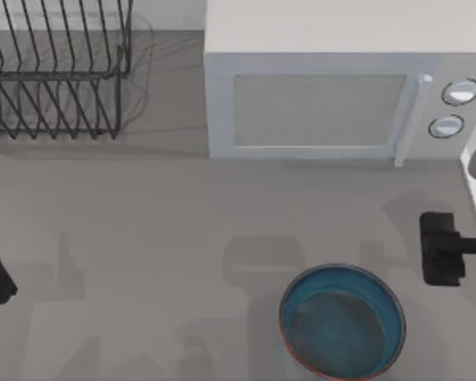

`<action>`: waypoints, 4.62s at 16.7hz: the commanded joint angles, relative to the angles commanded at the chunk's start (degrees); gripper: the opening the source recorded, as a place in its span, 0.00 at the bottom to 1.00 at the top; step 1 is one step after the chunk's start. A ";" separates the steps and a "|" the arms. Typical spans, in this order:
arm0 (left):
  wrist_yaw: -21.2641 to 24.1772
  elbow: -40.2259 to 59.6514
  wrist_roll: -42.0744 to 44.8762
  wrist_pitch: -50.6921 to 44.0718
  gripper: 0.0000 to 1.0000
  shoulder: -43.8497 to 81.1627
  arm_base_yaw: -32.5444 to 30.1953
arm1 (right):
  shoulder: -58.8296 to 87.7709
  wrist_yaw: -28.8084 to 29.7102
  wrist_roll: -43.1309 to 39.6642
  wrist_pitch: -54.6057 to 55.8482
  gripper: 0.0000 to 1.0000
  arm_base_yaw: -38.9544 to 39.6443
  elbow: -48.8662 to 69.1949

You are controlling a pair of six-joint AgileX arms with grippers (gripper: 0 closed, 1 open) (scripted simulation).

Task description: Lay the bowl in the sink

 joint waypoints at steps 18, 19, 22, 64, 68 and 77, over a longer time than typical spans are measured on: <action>0.00 0.00 0.00 0.00 1.00 0.00 0.00 | 24.91 0.00 9.77 -10.82 1.00 9.54 14.39; 0.00 0.00 0.00 0.00 1.00 0.00 0.00 | 25.92 0.00 9.84 -7.90 1.00 9.60 12.57; 0.00 0.00 0.00 0.00 1.00 0.00 0.00 | 28.84 0.00 10.02 1.04 1.00 9.69 6.92; 0.00 0.00 0.00 0.00 1.00 0.00 0.00 | 23.55 0.02 9.89 -26.76 0.00 9.59 28.05; 0.00 0.00 0.00 0.00 1.00 0.00 0.00 | 22.39 0.01 9.67 -29.09 0.00 9.43 30.18; 0.00 0.00 0.00 0.00 1.00 0.00 0.00 | 19.54 -5.46 5.16 -16.51 0.00 1.14 29.96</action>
